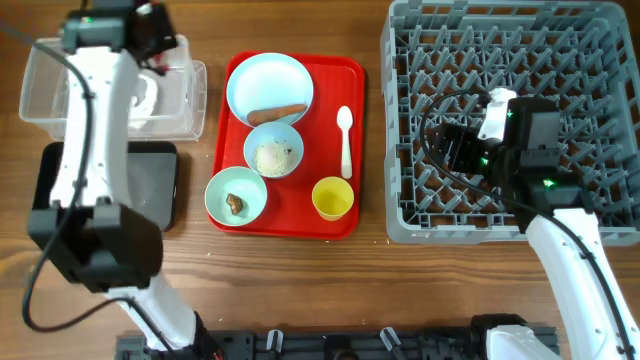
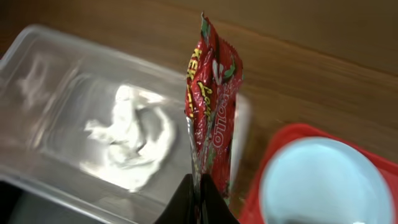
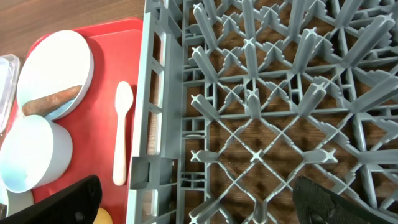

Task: Sort waste into correct bins and load items into the dishwasher rack
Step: 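Grasp the red snack wrapper with the left gripper and drop it in the bin, then grasp the carrot with the left gripper and drop it in the clear bin, then grasp the blue rice bowl rim with the left gripper, then tip the rice bowl over the black tray to pour out the rice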

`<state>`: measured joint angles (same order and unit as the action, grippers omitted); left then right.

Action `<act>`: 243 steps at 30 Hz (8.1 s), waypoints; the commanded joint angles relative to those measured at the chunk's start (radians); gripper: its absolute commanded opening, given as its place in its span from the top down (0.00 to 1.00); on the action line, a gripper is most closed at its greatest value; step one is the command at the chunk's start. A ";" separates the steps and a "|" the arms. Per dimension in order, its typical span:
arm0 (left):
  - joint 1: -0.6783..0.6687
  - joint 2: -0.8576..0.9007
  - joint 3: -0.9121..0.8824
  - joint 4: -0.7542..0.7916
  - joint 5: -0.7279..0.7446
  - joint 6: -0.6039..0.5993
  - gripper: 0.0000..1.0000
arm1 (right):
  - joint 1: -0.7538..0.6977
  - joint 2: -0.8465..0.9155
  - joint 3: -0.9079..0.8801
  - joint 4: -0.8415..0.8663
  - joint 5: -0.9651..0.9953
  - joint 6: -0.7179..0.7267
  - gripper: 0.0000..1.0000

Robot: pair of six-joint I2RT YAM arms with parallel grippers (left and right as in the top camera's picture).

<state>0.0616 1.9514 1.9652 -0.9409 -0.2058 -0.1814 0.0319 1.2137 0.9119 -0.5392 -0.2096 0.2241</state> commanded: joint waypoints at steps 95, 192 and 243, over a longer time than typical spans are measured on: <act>0.288 0.194 -0.057 0.059 0.140 -0.440 0.22 | 0.002 0.006 0.015 0.029 -0.017 0.042 0.00; 0.556 -0.451 -0.802 0.073 0.790 0.063 0.96 | 0.002 0.006 0.015 0.029 -0.017 0.066 0.00; 0.866 -0.110 -0.802 0.257 1.660 -0.166 0.96 | 0.002 0.006 0.015 0.054 -0.018 0.097 0.00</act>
<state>0.9630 1.8496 1.1625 -0.6804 1.4223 -0.3626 0.0319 1.2137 0.9119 -0.4927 -0.2096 0.2947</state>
